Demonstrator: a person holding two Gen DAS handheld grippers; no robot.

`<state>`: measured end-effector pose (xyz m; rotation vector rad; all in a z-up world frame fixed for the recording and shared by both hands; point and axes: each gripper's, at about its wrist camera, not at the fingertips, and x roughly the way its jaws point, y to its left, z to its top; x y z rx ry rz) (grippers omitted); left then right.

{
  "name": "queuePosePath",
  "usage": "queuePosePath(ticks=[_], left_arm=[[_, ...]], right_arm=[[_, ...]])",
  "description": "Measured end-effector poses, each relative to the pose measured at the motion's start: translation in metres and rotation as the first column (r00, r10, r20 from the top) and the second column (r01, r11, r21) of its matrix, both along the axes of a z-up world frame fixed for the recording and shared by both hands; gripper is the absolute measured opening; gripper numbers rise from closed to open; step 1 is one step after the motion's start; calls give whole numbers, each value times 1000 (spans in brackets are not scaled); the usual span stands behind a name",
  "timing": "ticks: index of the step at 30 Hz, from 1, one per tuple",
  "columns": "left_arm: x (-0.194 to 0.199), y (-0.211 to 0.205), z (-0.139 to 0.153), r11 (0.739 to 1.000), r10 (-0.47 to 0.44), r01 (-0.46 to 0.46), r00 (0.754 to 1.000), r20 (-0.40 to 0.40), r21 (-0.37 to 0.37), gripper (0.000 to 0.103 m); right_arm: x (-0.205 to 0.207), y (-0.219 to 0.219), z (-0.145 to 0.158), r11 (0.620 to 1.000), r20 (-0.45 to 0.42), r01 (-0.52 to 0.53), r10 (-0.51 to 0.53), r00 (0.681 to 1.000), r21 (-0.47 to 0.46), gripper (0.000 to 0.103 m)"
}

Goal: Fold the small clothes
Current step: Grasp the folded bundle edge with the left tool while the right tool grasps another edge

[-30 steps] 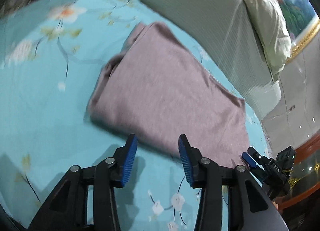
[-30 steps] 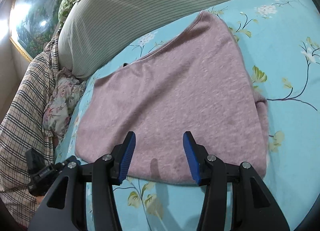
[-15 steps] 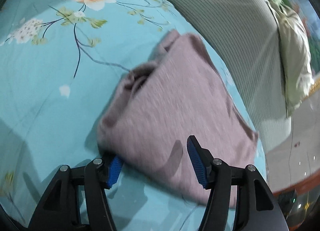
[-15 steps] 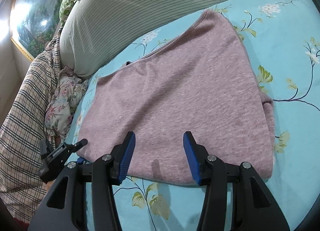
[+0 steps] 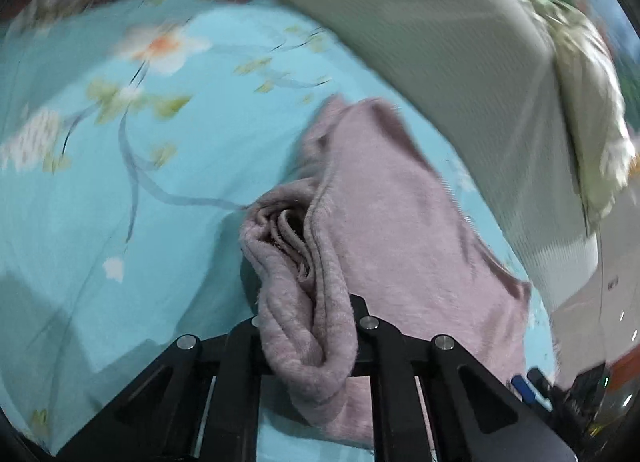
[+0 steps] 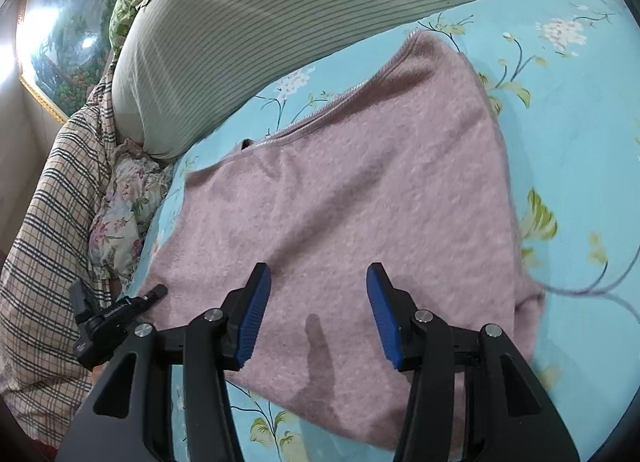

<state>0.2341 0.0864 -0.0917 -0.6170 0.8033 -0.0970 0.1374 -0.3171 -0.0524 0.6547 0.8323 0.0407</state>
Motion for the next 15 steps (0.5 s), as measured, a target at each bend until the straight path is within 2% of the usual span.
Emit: queuePosePath(ticks=[4, 7, 10, 12, 15], left_arm=[[-5, -36, 35, 993, -115, 111, 988, 100, 45, 10], [-11, -77, 57, 970, -230, 211, 959, 166, 124, 10], [-20, -122, 67, 925, -346, 300, 918, 194, 232, 10], [-21, -154, 60, 881, -426, 366, 889, 167, 301, 10], [-22, -186, 38, 833, -490, 426, 864, 113, 353, 10]], right_arm=[[7, -10, 3, 998, 8, -31, 30, 1000, 63, 51], [13, -12, 8, 995, 14, -61, 60, 998, 75, 51], [21, -15, 13, 991, 27, -83, 81, 996, 108, 51], [28, -15, 16, 988, 39, -98, 94, 995, 117, 51], [41, -15, 16, 983, 47, -110, 104, 993, 145, 53]])
